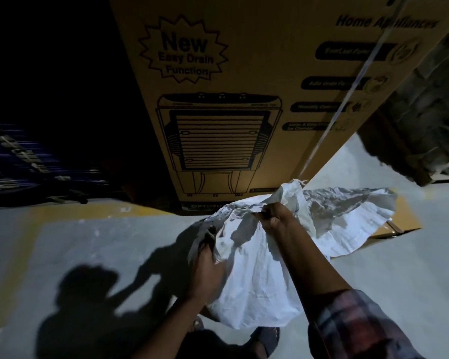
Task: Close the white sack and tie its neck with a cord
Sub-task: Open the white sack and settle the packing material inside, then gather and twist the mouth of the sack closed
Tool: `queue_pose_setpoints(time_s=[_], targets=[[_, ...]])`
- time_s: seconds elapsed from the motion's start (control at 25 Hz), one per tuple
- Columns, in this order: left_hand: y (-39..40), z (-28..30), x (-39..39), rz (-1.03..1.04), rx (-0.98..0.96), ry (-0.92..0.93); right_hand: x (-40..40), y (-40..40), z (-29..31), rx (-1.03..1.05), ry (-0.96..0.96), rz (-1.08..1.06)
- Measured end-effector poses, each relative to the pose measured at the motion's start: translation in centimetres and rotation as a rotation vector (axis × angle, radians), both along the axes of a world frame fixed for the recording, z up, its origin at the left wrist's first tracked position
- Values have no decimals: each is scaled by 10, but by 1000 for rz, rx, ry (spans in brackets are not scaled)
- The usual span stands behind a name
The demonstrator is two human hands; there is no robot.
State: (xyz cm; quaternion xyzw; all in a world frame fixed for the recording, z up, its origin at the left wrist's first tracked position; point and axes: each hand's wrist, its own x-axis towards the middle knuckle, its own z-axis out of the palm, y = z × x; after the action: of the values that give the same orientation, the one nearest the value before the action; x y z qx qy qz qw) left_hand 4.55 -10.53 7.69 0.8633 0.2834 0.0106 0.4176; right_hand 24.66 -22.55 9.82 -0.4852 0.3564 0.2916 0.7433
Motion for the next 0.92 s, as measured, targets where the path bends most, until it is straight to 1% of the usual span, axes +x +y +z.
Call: queue_pose_setpoints(time_s=[0.04, 0.08, 0.12, 0.16, 0.2, 0.24, 0.28, 0.32, 0.36, 0.48, 0.52, 0.56, 0.6, 0.68, 0.76, 0.8, 0.84, 0.88, 0.92], targets=[[7, 6, 5, 60, -97, -34, 3, -2, 2, -23, 33, 9], [14, 19, 11, 140, -168, -65, 2, -8, 9, -90, 19, 47], [21, 29, 17, 213, -237, -91, -2, -10, 22, -259, -28, 146], [30, 40, 22, 259, -293, -110, -8, -11, 33, -515, -146, 294], [38, 43, 24, 298, -349, -96, -18, -14, 41, -737, -315, 429], [44, 41, 24, 309, -401, -87, -31, -12, 48, -806, -466, 436], [48, 46, 22, 317, -440, -60, -48, -8, 59, -778, -593, 413], [51, 48, 20, 311, -474, -48, -59, -4, 66, -805, -727, 457], [54, 51, 16, 289, -504, -39, -69, 2, 73, -864, -886, 600], [59, 51, 1, 216, -506, -40, -73, 24, 82, -949, -1341, 1334], [60, 52, -4, 206, -509, -44, -68, 34, 82, -1007, -1463, 1523], [64, 50, -9, 180, -513, -53, -64, 45, 83, -1065, -1572, 1638], [67, 51, -14, 157, -519, -41, -60, 56, 83, -1110, -1630, 1708], [75, 51, -22, 114, -505, -16, -49, 71, 82, -1128, -1625, 1852], [83, 51, -31, 69, -480, -12, -44, 80, 79, -1117, -1521, 2088], [87, 52, -34, 61, -473, -22, -42, 81, 77, -1107, -1478, 2157], [94, 51, -37, 69, -471, -40, -40, 80, 74, -1102, -1411, 2173], [101, 51, -39, 93, -475, -64, -38, 74, 70, -1095, -1342, 2144], [108, 53, -39, 119, -466, -82, -38, 65, 64, -1065, -1271, 2065]])
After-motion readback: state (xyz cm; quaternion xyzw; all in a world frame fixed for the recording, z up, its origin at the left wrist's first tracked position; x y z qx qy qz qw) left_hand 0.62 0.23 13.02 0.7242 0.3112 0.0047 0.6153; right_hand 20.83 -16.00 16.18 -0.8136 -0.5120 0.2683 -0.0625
